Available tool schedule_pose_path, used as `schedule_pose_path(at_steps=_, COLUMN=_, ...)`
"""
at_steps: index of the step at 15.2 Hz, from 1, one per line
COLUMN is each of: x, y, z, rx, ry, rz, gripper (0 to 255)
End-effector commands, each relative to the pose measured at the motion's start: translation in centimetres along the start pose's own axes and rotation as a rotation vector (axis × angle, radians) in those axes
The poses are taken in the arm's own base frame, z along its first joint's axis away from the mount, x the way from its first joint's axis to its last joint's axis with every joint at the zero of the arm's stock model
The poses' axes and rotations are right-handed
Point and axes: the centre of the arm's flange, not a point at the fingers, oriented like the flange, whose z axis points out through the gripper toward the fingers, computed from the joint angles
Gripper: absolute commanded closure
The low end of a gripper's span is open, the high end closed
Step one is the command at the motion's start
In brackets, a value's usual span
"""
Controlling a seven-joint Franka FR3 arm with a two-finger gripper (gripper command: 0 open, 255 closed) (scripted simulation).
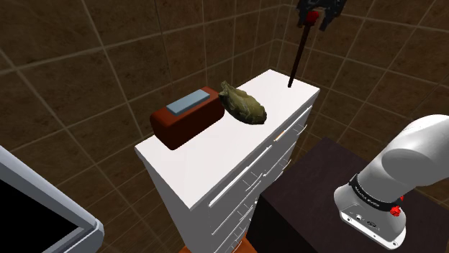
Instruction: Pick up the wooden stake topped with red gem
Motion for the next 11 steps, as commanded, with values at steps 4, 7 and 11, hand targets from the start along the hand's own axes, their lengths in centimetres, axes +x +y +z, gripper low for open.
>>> schedule_pose_path(at_steps=4, x=4.6, y=2.4, z=-3.2, rx=0.014, ry=0.057, rz=0.117, gripper=0)
schedule_pose_path(at_steps=7, x=7.0, y=3.9, z=-5.1, rx=0.022, ry=0.089, rz=0.183, gripper=0)
schedule_pose_path(at_steps=11, x=6.9, y=4.3, z=-3.0, rx=0.022, ry=0.089, rz=0.183, gripper=0)
